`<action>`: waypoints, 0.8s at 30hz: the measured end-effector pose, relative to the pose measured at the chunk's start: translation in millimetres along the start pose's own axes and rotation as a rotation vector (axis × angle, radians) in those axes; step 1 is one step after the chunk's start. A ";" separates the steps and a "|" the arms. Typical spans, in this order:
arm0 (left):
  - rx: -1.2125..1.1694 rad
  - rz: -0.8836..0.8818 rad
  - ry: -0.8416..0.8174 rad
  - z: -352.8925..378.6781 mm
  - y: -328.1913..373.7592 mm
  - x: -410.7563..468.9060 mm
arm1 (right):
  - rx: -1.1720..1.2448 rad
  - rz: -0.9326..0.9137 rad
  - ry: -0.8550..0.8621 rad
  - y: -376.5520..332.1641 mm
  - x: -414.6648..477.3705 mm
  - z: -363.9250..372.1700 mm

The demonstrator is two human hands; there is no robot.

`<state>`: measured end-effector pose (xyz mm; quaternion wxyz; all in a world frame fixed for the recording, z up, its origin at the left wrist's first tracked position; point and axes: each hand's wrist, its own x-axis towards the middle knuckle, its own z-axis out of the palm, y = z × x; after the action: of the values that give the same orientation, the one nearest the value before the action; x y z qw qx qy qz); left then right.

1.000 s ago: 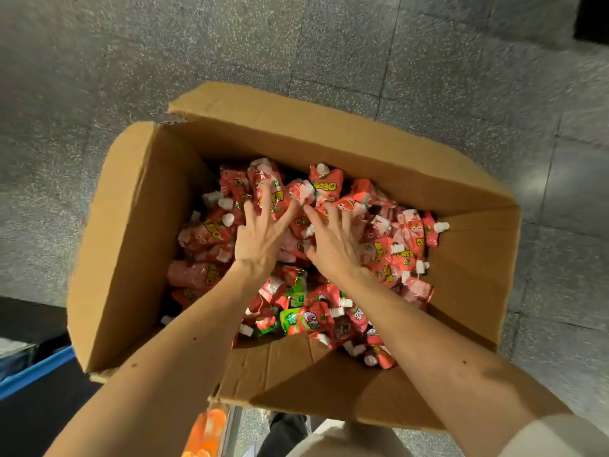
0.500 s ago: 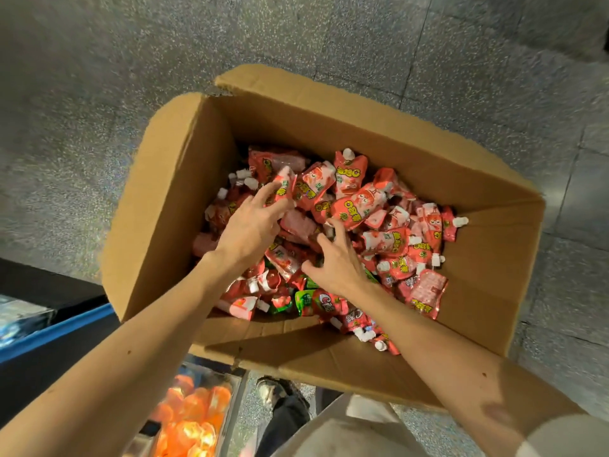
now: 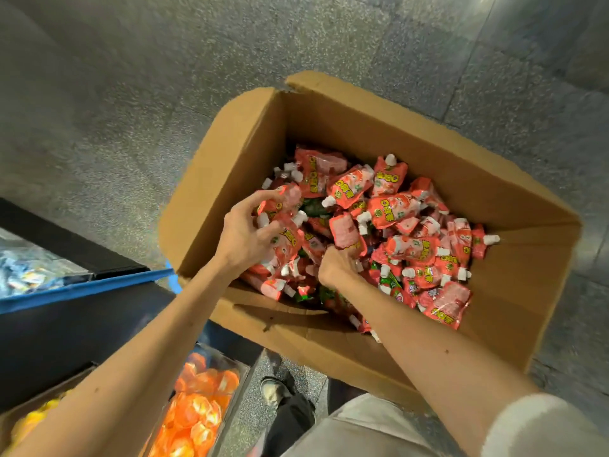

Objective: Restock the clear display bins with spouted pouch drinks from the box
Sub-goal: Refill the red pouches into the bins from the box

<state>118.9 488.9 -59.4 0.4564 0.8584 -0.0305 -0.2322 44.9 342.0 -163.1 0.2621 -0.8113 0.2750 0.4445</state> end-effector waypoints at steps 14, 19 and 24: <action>-0.405 -0.176 0.250 -7.0 12.6 -68.6 | 0.405 0.097 -0.100 43.9 -31.1 -37.4; -0.557 -0.181 0.249 -10.6 26.9 -104.3 | 0.756 0.129 -0.231 72.6 -86.8 -58.9; -0.771 -0.119 0.316 -27.4 38.9 -158.6 | 1.080 -0.015 -0.350 56.4 -165.0 -75.5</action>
<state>-4.4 529.2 43.5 0.7291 0.6500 0.1786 -0.1182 -24.7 286.4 4.9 0.6845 -0.4784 0.4100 0.3668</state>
